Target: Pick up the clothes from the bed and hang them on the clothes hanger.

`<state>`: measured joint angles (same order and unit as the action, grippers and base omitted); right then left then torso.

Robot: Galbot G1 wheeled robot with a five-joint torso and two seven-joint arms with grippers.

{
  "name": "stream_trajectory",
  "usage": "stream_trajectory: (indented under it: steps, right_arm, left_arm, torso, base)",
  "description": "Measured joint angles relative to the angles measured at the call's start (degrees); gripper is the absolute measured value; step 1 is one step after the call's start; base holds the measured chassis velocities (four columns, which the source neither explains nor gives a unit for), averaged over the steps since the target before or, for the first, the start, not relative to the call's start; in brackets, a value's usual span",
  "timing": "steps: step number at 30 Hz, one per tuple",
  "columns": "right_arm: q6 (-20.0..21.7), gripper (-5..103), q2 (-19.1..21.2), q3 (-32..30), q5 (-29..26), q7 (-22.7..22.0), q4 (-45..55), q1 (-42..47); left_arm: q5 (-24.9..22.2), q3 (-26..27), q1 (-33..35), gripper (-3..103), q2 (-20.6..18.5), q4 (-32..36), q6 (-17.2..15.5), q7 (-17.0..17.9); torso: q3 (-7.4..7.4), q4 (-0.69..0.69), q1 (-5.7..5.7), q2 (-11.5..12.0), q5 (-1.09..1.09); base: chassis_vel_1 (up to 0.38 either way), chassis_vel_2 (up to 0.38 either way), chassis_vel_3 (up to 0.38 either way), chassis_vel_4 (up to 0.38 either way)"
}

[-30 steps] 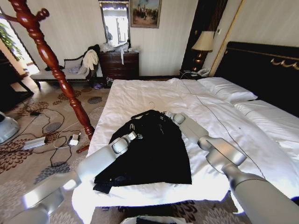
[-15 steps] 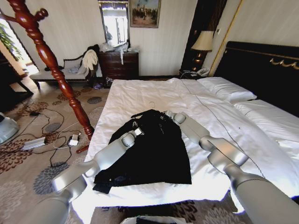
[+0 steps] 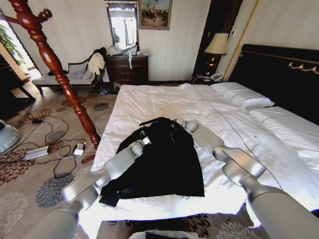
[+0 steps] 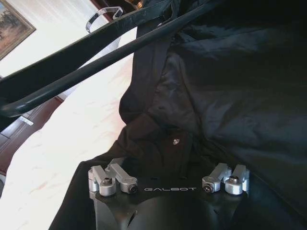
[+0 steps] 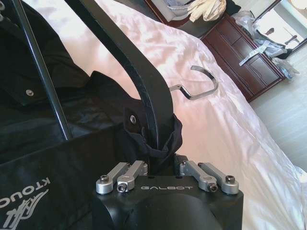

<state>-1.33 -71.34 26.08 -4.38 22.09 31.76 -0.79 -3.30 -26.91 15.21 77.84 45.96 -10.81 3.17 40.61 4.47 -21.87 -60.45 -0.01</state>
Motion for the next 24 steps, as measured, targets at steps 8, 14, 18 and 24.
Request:
stream_trajectory:
  steps: [8, 14, 18, 24]
  right_arm:
    - [1.1, 22, -0.07, 0.38, -2.19, 0.14, 0.18, 0.17]
    - [1.36, 22, 0.31, 0.51, -3.19, 0.16, 0.27, 0.2]
    - [2.09, 22, 0.78, 0.52, -4.37, 0.18, 0.81, 0.52]
    - [2.12, 22, 1.1, 0.59, -4.39, 0.22, 1.0, 0.73]
  left_arm:
    - [2.22, 0.75, -0.57, 62, 1.66, -1.98, 0.09, -0.2]
    - [1.94, 1.7, -0.83, 41, 2.14, -3.82, 0.5, -0.42]
    - [1.61, 2.04, -0.85, 30, 2.1, -4.09, 1.02, -0.48]
    - [1.02, 2.16, -0.71, 8, 1.16, -3.59, 1.09, -0.73]
  torso:
    - [0.0, 0.0, 0.0, 0.0, 0.01]
    - [0.0, 0.0, 0.0, 0.0, 0.0]
    - [0.0, -0.01, 0.0, 0.0, 0.0]
    - [0.0, 0.0, 0.0, 0.0, 0.0]
  base:
    - [0.0, 0.0, 0.0, 0.0]
    - [0.0, 0.0, 0.0, 0.0]
    - [0.0, 0.0, 0.0, 0.0]
    - [0.0, 0.0, 0.0, 0.0]
